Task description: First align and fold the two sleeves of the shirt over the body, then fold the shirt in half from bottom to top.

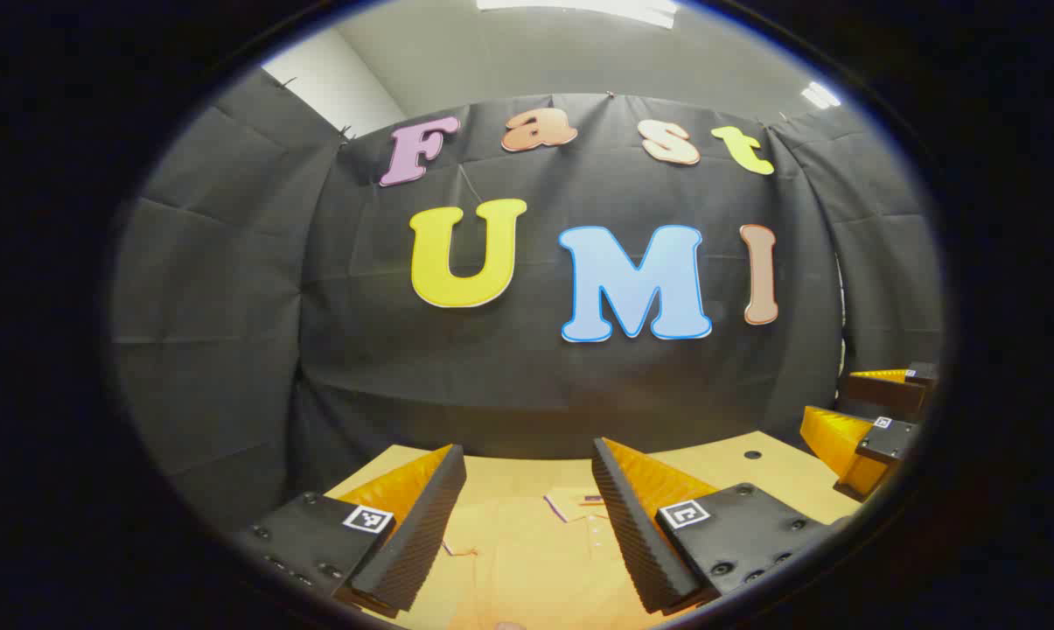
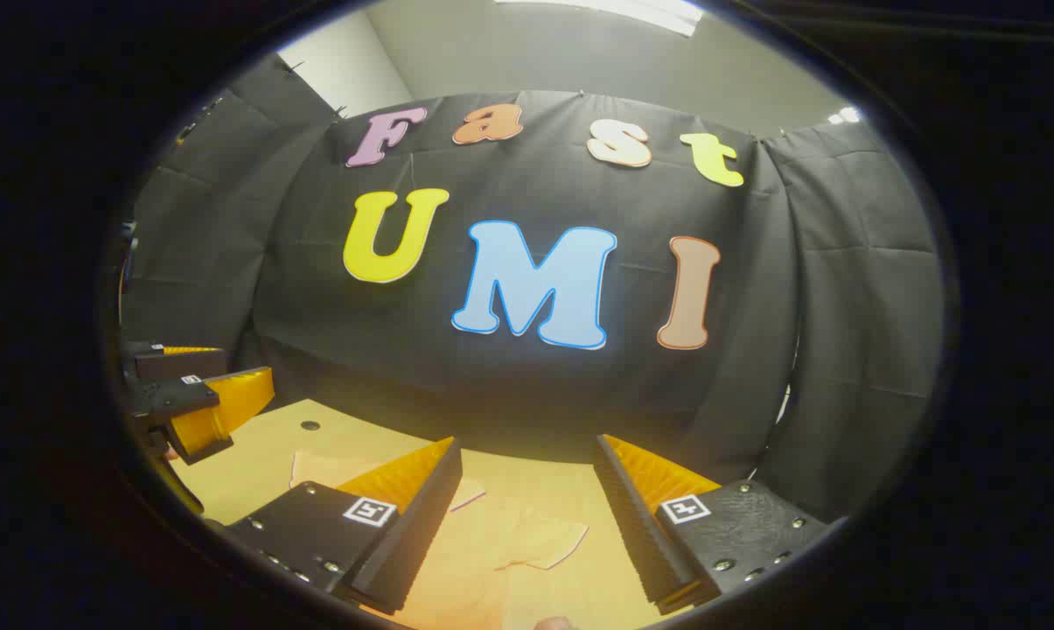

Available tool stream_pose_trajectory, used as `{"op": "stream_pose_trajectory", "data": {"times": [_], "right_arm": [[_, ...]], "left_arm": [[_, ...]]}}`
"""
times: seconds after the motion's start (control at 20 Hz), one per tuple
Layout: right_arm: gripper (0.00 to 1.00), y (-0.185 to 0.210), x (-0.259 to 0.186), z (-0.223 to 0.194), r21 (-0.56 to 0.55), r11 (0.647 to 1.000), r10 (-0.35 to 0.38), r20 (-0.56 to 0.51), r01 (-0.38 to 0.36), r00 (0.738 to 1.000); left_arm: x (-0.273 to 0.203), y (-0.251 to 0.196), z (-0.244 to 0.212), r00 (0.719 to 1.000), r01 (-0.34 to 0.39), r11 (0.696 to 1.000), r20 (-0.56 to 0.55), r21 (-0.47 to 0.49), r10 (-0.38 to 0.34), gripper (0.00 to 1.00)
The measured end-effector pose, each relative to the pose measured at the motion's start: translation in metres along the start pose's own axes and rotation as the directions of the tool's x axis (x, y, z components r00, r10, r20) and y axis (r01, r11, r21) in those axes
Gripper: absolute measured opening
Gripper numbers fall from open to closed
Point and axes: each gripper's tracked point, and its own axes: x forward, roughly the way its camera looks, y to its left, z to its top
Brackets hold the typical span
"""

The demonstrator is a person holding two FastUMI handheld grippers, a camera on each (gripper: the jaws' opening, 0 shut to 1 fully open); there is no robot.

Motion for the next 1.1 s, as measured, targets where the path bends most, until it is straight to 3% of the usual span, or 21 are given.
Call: {"op": "stream_pose_trajectory", "data": {"times": [0.7, 1.1], "right_arm": [[0.94, 0.005, -0.002, -0.002, 0.013, 1.0, 0.007, -0.016, -0.007, 1.0], [0.94, -0.011, 0.01, -0.027, 0.055, 0.998, -0.004, -0.08, 0.008, 0.997]], "left_arm": [[-0.003, 0.0, -0.001, 1.0, 0.007, 1.0, -0.007, -0.006, -0.007, 0.95], [-0.004, -0.004, -0.011, 1.0, 0.009, 1.0, -0.028, -0.022, -0.009, 0.94]]}}
